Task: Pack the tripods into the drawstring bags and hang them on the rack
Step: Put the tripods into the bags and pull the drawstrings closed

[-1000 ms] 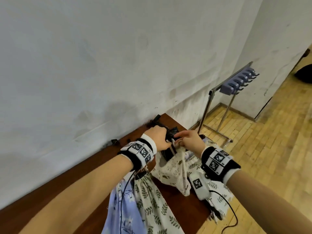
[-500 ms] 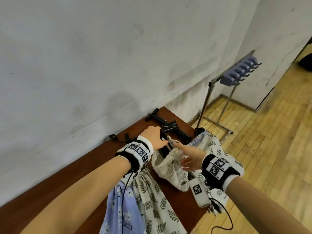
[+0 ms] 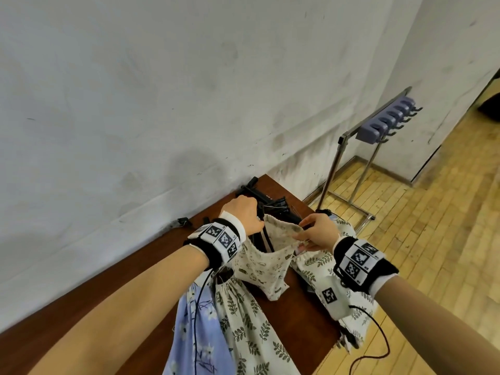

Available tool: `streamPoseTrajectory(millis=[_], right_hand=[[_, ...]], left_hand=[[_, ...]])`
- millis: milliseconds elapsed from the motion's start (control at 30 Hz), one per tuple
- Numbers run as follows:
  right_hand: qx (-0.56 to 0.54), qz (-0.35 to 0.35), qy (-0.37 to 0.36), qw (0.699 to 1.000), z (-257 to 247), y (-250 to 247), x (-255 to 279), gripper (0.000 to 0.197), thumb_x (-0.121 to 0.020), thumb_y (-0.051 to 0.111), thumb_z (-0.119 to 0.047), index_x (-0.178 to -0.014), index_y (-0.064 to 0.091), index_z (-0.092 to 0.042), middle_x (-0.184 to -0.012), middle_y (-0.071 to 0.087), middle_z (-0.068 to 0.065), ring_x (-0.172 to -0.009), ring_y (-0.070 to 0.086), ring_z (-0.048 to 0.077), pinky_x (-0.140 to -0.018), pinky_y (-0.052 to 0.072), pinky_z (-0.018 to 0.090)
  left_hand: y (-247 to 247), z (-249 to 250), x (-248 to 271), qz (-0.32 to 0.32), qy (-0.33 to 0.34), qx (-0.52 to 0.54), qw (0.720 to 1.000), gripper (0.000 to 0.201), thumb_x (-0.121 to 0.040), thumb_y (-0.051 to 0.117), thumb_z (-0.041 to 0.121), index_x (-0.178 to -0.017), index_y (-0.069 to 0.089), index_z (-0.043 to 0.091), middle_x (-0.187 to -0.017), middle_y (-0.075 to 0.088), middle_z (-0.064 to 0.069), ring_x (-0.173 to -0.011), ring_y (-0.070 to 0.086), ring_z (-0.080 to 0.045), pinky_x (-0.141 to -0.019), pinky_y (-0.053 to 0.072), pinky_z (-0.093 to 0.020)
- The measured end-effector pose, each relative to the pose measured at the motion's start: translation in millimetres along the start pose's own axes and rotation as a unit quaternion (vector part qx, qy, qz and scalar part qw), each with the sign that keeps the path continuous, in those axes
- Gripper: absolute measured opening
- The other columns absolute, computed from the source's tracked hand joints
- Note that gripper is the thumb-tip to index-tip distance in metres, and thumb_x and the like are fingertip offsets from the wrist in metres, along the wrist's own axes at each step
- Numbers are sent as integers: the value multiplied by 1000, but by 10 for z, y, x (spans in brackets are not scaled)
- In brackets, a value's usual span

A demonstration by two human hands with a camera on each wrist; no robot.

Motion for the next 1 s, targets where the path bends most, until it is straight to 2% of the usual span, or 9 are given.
streamPoseTrajectory(millis=[100,200,267,433,667,767,833,900,1000], right_hand=[[5,54,-32,998,0,-83,-37,25,-80,77,-16,-98,60,-11,-74,68,8,-55,67,15,-52,56,28],[-86,111,-80,987,-15,-118,-49,11,-85,70,-8,-92,64,-12,-88,68,14,-72,67,24,-71,58,39],[-159,143,-86,973,-52,-139,18,12,-90,60,-2,-95,63,-13,-86,67,16,-70,62,24,-75,57,43],[-451,-65,-36,889,-468,-71,278,28,-95,41,5,-118,52,-7,-73,53,7,-56,45,13,-57,45,27],[-302,-152,-220,915,-1252,141,621,37,-91,48,12,-112,65,-13,-74,52,15,-75,64,10,-74,45,31],[-315,-174,-227,905,-1138,20,502,49,-87,50,16,-122,60,-17,-101,65,19,-97,65,19,-88,47,35],[-234,-181,-249,922,-1019,12,404,56,-85,56,14,-129,56,-21,-119,63,7,-101,62,21,-92,49,34],[-77,-146,-284,945,-931,68,333,56,-84,66,1,-133,54,-24,-131,52,-11,-105,56,11,-93,48,26],[-1,-105,-295,950,-892,111,230,53,-87,69,-19,-137,52,-14,-139,37,-17,-130,34,-3,-105,27,16]], left_hand=[[0,-27,33,6,-7,-6,1000,22,-80,60,37,-83,54,17,-82,60,-2,-77,63,-25,-68,56,-37],[2,-24,89,25,-19,-4,1000,21,-81,60,38,-85,54,17,-89,61,-3,-81,63,-26,-68,54,-34],[3,-18,102,33,-24,-4,999,21,-81,60,38,-85,54,18,-93,63,-3,-84,63,-27,-70,53,-34],[-24,-25,137,38,-37,4,999,28,-82,62,40,-96,60,15,-101,65,-5,-93,64,-28,-76,54,-35],[-24,371,168,14,-7,-40,999,26,-85,54,26,-102,61,9,-106,63,-8,-98,63,-30,-81,52,-37],[-30,258,102,-16,2,-7,1000,36,-83,60,39,-105,58,10,-107,61,-9,-98,62,-29,-81,52,-36],[-47,198,99,-62,6,25,998,44,-82,62,48,-107,56,12,-107,61,-8,-97,62,-26,-81,52,-35],[-52,181,147,-156,-5,188,970,31,-89,60,40,-101,57,12,-100,61,-6,-93,60,-23,-82,50,-34],[-103,110,231,-270,-74,489,826,20,-96,46,18,-86,61,10,-84,60,-7,-77,60,-20,-83,51,-33]])
Point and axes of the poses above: each hand's wrist, its own x-axis away from the middle knuckle, its own y-axis out of the palm, z = x × y, the point moved 5 cm from there along -x, towards the middle knuckle
